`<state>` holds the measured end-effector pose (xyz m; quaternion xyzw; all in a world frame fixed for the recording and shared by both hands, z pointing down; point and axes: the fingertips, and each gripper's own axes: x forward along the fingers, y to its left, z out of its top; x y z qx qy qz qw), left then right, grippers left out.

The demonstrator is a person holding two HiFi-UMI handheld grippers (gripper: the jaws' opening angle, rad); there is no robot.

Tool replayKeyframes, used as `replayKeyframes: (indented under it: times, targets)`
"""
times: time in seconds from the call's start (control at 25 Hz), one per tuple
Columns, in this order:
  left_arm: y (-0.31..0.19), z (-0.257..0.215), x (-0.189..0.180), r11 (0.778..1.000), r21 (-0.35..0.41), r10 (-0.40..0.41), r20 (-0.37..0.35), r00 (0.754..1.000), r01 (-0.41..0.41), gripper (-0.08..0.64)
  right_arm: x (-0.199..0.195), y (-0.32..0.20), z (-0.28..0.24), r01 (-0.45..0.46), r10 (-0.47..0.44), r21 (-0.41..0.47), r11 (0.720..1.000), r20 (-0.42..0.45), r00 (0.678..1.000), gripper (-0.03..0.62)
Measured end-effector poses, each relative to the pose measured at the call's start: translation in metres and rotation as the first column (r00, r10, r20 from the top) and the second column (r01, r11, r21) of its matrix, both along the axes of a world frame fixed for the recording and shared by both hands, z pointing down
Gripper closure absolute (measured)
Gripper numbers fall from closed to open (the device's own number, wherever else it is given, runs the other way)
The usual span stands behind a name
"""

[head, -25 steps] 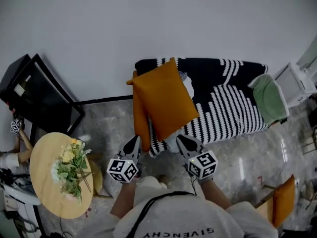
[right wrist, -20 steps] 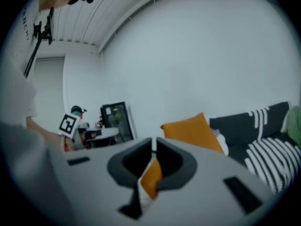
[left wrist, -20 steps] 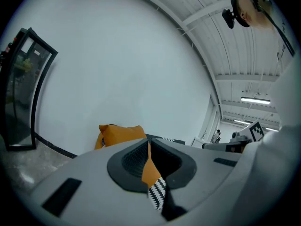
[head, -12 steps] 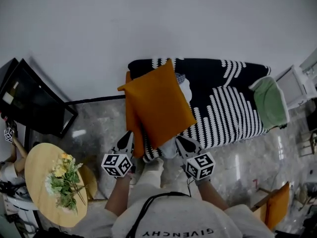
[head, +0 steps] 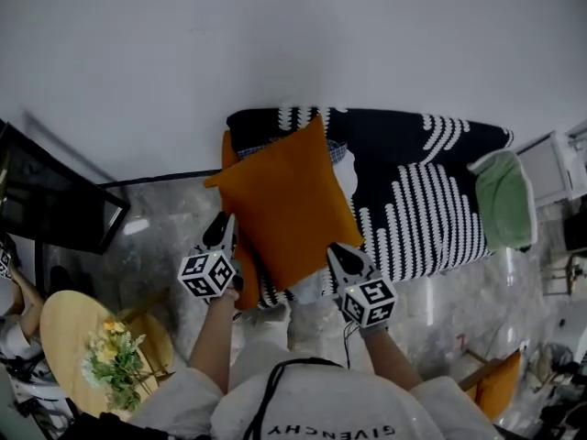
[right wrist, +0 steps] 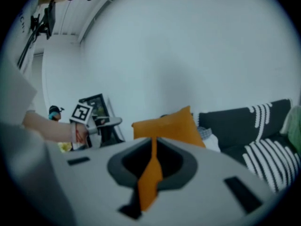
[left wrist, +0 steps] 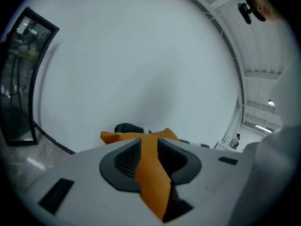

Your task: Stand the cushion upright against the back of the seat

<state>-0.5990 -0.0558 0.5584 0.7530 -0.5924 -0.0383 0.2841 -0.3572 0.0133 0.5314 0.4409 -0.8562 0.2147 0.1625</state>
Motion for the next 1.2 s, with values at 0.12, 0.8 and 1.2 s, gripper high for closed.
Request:
replayKeyframes:
  times: [0.12, 0.8, 1.2]
  targets:
    - [-0.027, 0.021, -0.016, 0.995, -0.084, -0.052, 0.062, 0.997, 0.057, 0.448, -0.002, -0.044, 0.008, 0.027, -0.025, 0.030, 0.999, -0.081, 0.996, 0.572]
    - [-0.095, 0.074, -0.041, 0.938, -0.313, -0.215, -0.180, 0.960, 0.151, 0.383, -0.003, -0.315, 0.060, -0.113, 0.096, -0.091, 0.989, -0.174, 0.980, 0.404]
    - [-0.095, 0.073, -0.034, 0.945, -0.315, -0.181, -0.276, 0.944, 0.089, 0.460, -0.006, -0.317, 0.080, -0.099, 0.060, -0.214, 0.972, -0.180, 0.982, 0.455]
